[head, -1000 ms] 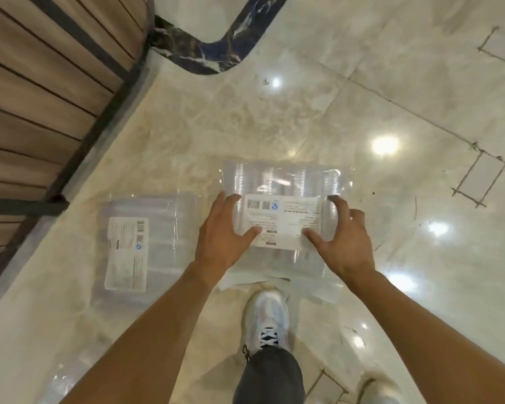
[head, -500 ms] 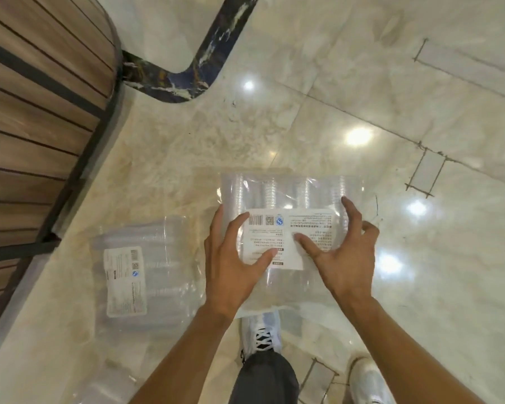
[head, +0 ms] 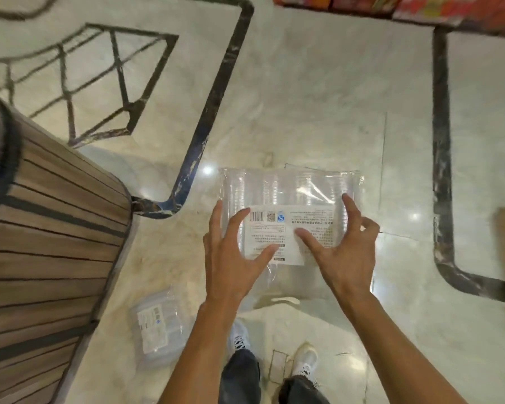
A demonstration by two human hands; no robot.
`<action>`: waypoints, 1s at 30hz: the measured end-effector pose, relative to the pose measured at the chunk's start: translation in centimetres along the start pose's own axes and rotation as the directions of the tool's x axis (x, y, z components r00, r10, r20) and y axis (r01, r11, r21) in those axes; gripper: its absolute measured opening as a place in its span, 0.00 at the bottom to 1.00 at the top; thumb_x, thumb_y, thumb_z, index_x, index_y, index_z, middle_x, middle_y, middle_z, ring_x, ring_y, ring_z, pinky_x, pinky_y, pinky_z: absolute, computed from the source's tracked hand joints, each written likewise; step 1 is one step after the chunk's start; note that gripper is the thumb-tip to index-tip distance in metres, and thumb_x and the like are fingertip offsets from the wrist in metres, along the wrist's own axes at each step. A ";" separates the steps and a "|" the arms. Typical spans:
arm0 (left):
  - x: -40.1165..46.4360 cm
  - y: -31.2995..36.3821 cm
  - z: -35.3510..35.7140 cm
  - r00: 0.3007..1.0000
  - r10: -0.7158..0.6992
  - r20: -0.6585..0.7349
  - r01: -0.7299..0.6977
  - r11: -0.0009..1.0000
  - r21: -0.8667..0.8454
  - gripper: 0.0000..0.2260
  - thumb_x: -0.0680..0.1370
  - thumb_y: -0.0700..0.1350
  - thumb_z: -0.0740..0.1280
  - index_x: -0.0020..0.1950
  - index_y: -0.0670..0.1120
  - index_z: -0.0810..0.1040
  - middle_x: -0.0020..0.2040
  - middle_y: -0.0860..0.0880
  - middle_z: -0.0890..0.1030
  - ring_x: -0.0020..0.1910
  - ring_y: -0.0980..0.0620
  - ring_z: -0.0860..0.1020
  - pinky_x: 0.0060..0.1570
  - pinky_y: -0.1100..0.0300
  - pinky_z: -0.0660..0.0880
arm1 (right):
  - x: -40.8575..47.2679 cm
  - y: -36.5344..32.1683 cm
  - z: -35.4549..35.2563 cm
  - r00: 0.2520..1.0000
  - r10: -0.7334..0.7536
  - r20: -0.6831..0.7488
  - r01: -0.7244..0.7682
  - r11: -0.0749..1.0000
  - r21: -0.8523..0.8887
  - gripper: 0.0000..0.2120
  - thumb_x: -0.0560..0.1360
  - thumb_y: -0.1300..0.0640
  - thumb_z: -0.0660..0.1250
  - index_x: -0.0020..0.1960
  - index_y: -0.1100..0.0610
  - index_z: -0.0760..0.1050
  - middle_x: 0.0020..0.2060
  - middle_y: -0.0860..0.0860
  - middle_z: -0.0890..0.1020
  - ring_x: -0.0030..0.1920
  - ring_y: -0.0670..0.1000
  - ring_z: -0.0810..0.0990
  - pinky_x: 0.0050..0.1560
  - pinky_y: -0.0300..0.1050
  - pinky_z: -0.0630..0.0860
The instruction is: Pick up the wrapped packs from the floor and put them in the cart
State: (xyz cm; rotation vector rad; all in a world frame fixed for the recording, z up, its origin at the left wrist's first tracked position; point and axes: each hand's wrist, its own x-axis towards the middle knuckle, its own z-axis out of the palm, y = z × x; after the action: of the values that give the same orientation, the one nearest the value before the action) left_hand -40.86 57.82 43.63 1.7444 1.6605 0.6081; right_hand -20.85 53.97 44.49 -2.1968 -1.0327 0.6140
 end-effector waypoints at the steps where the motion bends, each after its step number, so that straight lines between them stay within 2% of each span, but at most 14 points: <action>1: -0.6 3.3 -1.2 0.999 0.039 -0.001 -0.039 0.999 0.005 0.37 0.68 0.63 0.78 0.74 0.63 0.68 0.83 0.58 0.50 0.78 0.49 0.60 0.68 0.61 0.60 | -0.4 -1.2 -3.3 1.000 -0.009 -0.025 0.009 1.000 0.008 0.50 0.64 0.27 0.75 0.78 0.35 0.54 0.70 0.54 0.65 0.64 0.56 0.76 0.58 0.53 0.79; 6: -4.6 16.9 -6.0 0.973 0.226 0.053 -0.228 0.973 0.035 0.37 0.68 0.67 0.76 0.73 0.63 0.67 0.82 0.54 0.54 0.77 0.44 0.63 0.69 0.48 0.70 | -4.6 -4.9 -18.3 0.987 0.030 -0.157 -0.031 1.000 -0.004 0.51 0.64 0.24 0.71 0.79 0.38 0.53 0.67 0.56 0.67 0.63 0.59 0.77 0.60 0.55 0.79; 9: -7.2 23.0 -7.6 0.936 0.330 0.124 -0.337 0.941 0.039 0.37 0.67 0.69 0.75 0.72 0.66 0.65 0.81 0.56 0.53 0.76 0.43 0.63 0.68 0.45 0.72 | -8.5 -6.1 -25.6 0.963 0.078 -0.258 -0.082 0.997 -0.005 0.50 0.65 0.26 0.72 0.79 0.41 0.54 0.66 0.58 0.68 0.62 0.61 0.76 0.61 0.55 0.76; 15: -13.7 32.2 -7.1 0.773 0.566 0.287 -0.569 0.818 -0.079 0.34 0.68 0.67 0.76 0.72 0.65 0.67 0.81 0.56 0.55 0.75 0.43 0.65 0.67 0.48 0.70 | -17.8 -3.7 -35.1 0.832 0.225 -0.507 -0.244 0.969 0.030 0.50 0.65 0.23 0.69 0.79 0.40 0.53 0.66 0.59 0.69 0.65 0.61 0.72 0.62 0.54 0.74; 17: -16.6 34.5 -5.9 0.694 0.633 0.344 -0.633 0.764 -0.127 0.34 0.68 0.67 0.76 0.72 0.65 0.68 0.81 0.56 0.56 0.73 0.42 0.66 0.66 0.48 0.71 | -21.3 -1.8 -37.5 0.758 0.298 -0.581 -0.317 0.946 0.071 0.51 0.63 0.21 0.68 0.79 0.39 0.53 0.63 0.58 0.69 0.62 0.62 0.73 0.61 0.54 0.75; 20: -21.9 37.4 -3.7 0.567 0.714 0.412 -0.710 0.677 -0.196 0.35 0.68 0.69 0.75 0.72 0.64 0.68 0.81 0.56 0.56 0.73 0.41 0.67 0.64 0.47 0.73 | -27.2 0.9 -40.9 0.651 0.378 -0.659 -0.377 0.914 0.152 0.50 0.63 0.22 0.69 0.78 0.38 0.55 0.58 0.54 0.68 0.57 0.58 0.74 0.57 0.48 0.72; 24: -31.2 40.7 -1.4 0.377 0.800 0.467 -0.780 0.546 -0.305 0.35 0.68 0.70 0.74 0.72 0.64 0.68 0.81 0.55 0.57 0.74 0.41 0.66 0.65 0.43 0.73 | -36.8 4.8 -45.2 0.477 0.462 -0.748 -0.447 0.860 0.246 0.49 0.63 0.23 0.71 0.77 0.38 0.56 0.63 0.57 0.68 0.59 0.58 0.74 0.56 0.46 0.70; 30: -48.9 44.0 2.0 0.085 0.866 0.493 -0.800 0.354 -0.484 0.34 0.69 0.70 0.73 0.72 0.65 0.68 0.80 0.54 0.58 0.74 0.41 0.67 0.68 0.43 0.71 | -53.7 11.9 -51.0 0.205 0.537 -0.819 -0.528 0.765 0.369 0.50 0.63 0.22 0.69 0.78 0.39 0.56 0.62 0.56 0.69 0.58 0.56 0.71 0.54 0.47 0.71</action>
State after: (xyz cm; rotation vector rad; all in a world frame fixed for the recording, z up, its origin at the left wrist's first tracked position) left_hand -13.54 9.50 79.01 2.3568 -0.1046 0.3486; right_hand -13.90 -12.16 79.13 -2.3119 0.3806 -0.3869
